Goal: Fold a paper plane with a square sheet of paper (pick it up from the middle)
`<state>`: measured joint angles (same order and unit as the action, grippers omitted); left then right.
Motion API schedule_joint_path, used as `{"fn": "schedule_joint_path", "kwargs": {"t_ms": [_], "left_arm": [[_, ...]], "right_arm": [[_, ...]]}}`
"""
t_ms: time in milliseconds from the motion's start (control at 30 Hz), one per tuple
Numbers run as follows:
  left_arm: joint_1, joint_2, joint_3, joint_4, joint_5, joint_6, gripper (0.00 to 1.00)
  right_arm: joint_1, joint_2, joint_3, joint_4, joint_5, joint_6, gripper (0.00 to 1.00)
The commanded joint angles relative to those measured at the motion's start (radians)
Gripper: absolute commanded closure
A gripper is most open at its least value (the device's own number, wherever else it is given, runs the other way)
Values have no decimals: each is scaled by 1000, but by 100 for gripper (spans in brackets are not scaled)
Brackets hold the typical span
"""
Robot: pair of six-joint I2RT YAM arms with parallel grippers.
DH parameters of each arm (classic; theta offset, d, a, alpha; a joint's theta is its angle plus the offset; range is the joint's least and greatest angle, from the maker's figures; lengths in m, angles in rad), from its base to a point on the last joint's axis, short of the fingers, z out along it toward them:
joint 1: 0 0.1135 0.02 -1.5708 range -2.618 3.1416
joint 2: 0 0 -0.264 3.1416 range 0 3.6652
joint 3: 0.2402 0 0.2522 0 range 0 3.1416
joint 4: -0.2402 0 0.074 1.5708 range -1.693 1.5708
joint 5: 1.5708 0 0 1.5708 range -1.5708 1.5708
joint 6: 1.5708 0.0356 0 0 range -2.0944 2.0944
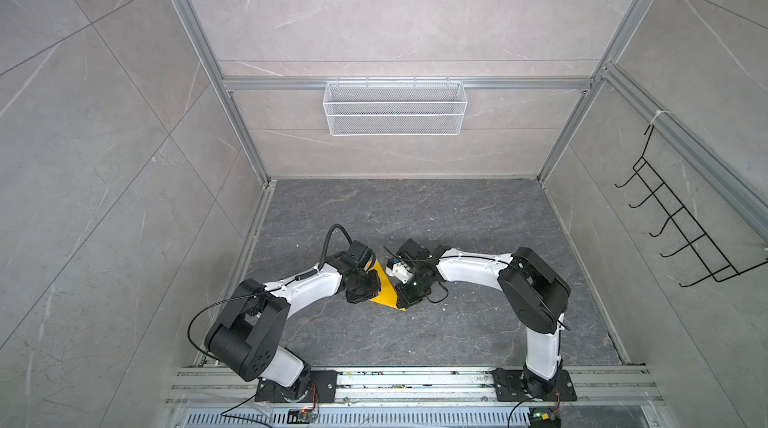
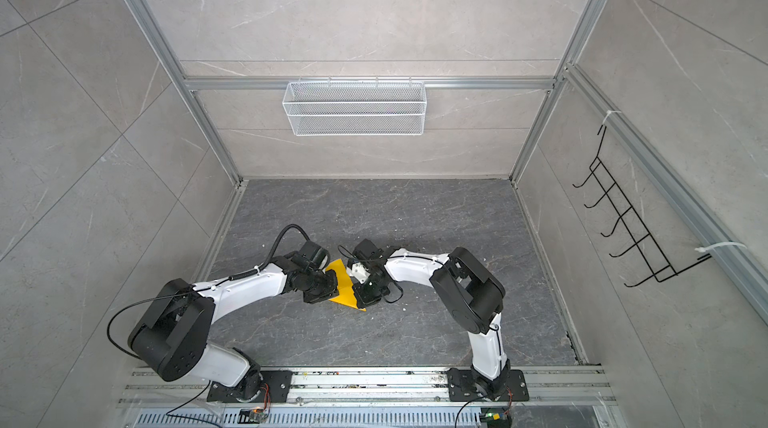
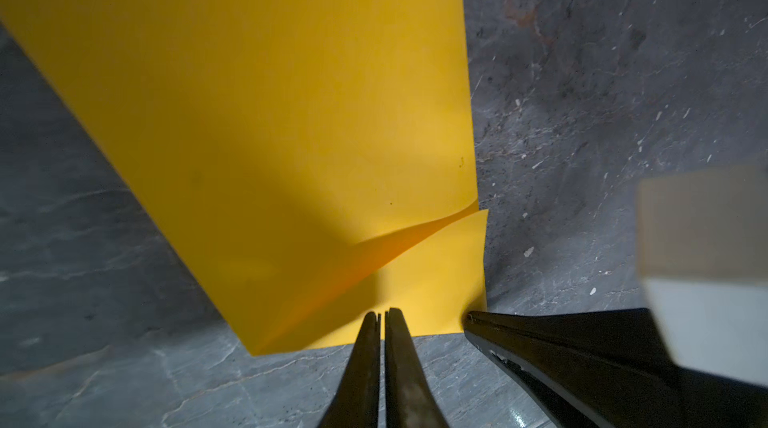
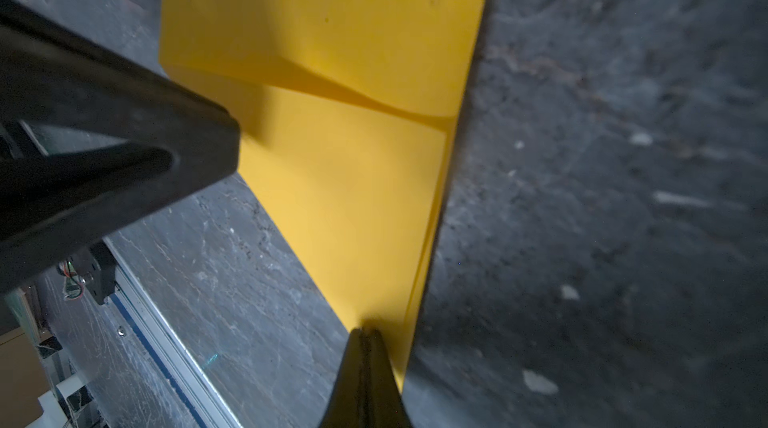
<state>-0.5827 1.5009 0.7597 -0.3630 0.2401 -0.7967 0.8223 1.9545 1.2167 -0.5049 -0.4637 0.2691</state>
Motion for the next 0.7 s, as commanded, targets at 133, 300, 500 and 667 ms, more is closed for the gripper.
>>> {"fn": "schedule_joint_path", "kwargs": {"t_ms": [133,300,500,667], "left_arm": [[-5,15,-22,10,-6,-28,92],[-5,47,-6,-24,-37,-32,93],[-5,72,25,-55,-63,-41,94],[-5,89,44,-95,-76,-46,94]], "right_arm": [[-2,-5,-9,19,-51,82,96],[0,-21,-6,62,-101,141,96],[9,-8,8,136,-132,248,96],[19,37,34,163,-117,307,95]]}}
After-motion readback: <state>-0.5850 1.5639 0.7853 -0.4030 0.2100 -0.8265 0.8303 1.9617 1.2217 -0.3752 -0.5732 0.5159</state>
